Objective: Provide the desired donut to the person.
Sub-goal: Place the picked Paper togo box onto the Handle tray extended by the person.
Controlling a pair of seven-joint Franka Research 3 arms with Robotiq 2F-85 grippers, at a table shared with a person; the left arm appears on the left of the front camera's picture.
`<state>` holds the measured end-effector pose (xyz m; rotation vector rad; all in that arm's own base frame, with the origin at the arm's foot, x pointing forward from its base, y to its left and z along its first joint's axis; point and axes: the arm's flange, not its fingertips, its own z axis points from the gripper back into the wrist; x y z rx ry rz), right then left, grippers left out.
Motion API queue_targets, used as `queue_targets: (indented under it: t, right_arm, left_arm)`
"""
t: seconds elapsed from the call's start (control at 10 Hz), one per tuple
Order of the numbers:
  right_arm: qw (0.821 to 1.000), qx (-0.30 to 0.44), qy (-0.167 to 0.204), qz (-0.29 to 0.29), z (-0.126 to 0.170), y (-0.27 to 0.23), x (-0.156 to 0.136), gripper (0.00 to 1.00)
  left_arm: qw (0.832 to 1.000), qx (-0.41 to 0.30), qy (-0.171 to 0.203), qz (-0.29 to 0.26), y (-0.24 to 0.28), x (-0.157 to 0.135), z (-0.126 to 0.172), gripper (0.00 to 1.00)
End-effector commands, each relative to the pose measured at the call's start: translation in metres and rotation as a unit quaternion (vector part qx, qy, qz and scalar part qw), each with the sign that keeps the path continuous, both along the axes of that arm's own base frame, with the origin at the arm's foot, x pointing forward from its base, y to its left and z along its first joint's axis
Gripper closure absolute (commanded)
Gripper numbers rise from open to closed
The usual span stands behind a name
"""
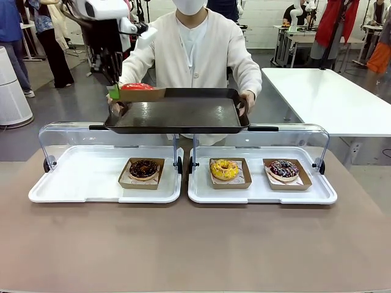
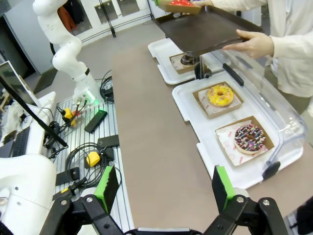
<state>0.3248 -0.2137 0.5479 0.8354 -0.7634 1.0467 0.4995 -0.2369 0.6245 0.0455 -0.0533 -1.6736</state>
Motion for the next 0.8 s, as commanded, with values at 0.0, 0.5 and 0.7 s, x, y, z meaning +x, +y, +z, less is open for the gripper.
queue_targets:
  t: [0.0, 0.5, 0.7]
  right_arm:
    - [1.0, 0.006, -0.005, 0.003, 0.0, -0.001, 0.0, 0.0]
    - [1.0, 0.006, -0.005, 0.003, 0.0, -0.001, 0.0, 0.0]
    - [1.0, 0.006, -0.005, 0.003, 0.0, -0.001, 0.0, 0.0]
  left_arm:
    - [0.999, -0.006, 0.016, 0.031, -0.007, 0.026, -0.006, 0.99]
    - [0.997, -0.012, 0.052, 0.062, -0.002, 0.07, -0.032, 0.99]
    - [0.997, -0.009, 0.055, 0.059, 0.0, 0.075, -0.035, 0.75]
